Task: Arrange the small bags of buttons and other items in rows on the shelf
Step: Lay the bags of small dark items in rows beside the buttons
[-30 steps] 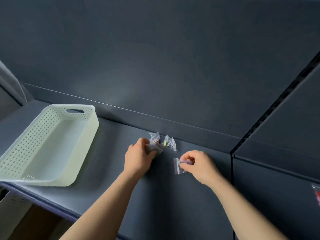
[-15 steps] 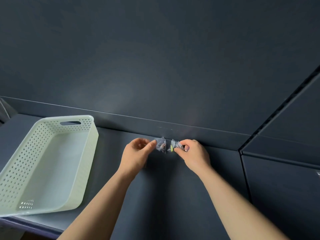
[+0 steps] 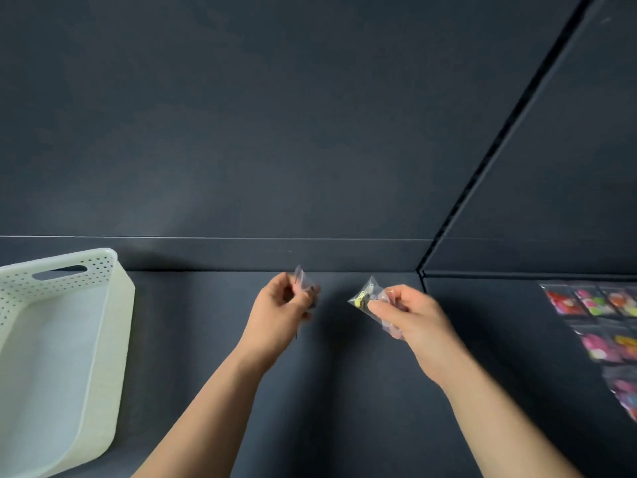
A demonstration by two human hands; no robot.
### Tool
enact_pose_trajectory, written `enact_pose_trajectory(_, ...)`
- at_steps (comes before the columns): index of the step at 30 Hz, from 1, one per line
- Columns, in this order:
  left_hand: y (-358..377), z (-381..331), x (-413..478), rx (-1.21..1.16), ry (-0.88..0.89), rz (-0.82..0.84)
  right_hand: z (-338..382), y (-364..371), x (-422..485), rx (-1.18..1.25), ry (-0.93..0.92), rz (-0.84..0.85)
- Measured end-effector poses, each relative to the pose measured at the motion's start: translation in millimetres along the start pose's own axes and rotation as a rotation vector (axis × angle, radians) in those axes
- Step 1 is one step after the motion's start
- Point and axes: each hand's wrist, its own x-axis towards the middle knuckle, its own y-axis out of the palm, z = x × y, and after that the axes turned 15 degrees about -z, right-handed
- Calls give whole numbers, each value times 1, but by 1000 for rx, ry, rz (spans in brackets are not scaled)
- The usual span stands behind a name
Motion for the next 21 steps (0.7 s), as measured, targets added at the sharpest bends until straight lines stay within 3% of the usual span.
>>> enact_pose_trajectory(2, 11, -10, -18, -115, -32, 84, 1, -30, -12, 53, 4, -35)
enact_pose_trajectory(8, 71, -37, -84, -165, -23, 235, -20, -136, -47, 75, 11, -206)
enact_pose_trajectory(21, 301, -56, -271, -106, 22, 552, -84, -402, -128, 23, 35, -447)
